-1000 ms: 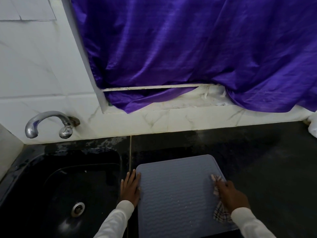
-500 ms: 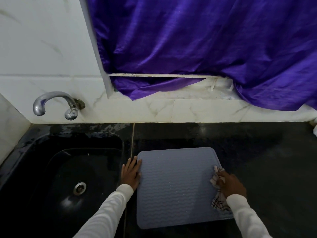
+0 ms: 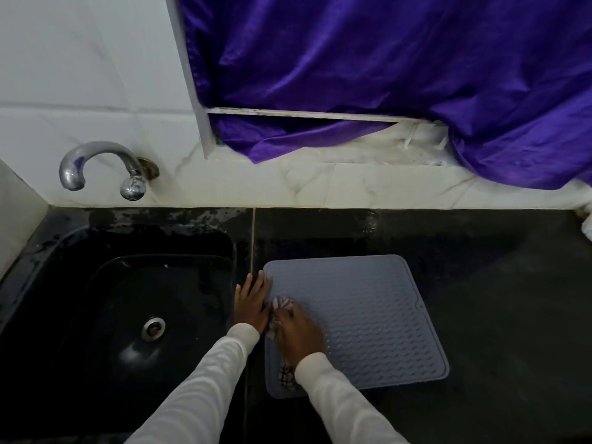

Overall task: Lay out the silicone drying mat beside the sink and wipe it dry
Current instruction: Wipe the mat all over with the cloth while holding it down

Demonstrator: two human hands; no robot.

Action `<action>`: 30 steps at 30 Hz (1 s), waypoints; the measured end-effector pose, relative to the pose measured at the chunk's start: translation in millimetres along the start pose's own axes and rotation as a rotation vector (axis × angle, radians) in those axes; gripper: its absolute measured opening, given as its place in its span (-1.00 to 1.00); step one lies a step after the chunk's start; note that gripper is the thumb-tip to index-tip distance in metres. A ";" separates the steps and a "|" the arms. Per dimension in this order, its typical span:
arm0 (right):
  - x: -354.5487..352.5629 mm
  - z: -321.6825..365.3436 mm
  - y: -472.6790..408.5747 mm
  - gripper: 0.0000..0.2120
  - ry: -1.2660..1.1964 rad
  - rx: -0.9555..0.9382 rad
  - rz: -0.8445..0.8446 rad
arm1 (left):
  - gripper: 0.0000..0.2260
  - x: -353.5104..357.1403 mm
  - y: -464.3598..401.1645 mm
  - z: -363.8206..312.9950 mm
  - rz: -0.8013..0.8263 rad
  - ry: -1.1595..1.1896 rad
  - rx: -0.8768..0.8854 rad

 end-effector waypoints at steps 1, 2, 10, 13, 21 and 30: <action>3.5 -2.2 -4.9 -0.69 0.012 0.030 0.012 | -0.46 0.1 -0.4 -1.1 -0.006 -0.007 -0.008; 3.9 -1.7 -6.6 -0.69 0.014 0.023 0.008 | -0.47 0.7 -0.5 -1.7 -0.011 -0.014 -0.014; -5.0 -36.7 -3.1 -0.65 0.320 -0.170 0.021 | -0.41 -1.5 -1.1 -0.2 0.002 0.022 -0.016; -18.3 -73.2 -8.4 -0.71 0.386 -0.125 -0.001 | -0.41 0.0 -1.1 -1.0 0.019 0.016 -0.019; -92.2 -155.4 3.5 -0.66 0.362 0.076 -0.041 | -0.45 5.5 -1.2 4.6 0.041 -0.060 0.010; -166.9 -257.2 4.4 -0.48 0.415 0.282 -0.015 | -0.41 4.4 -5.9 3.4 0.048 -0.066 -0.014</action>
Point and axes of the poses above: each hand's wrist, its own y-axis away from the middle knuckle, its own x-axis out of the palm, z = x × y, the point moved 4 cm from there along -y, towards the middle knuckle, and after that the axes turned 1 degree about -z, right-handed, at the moved point
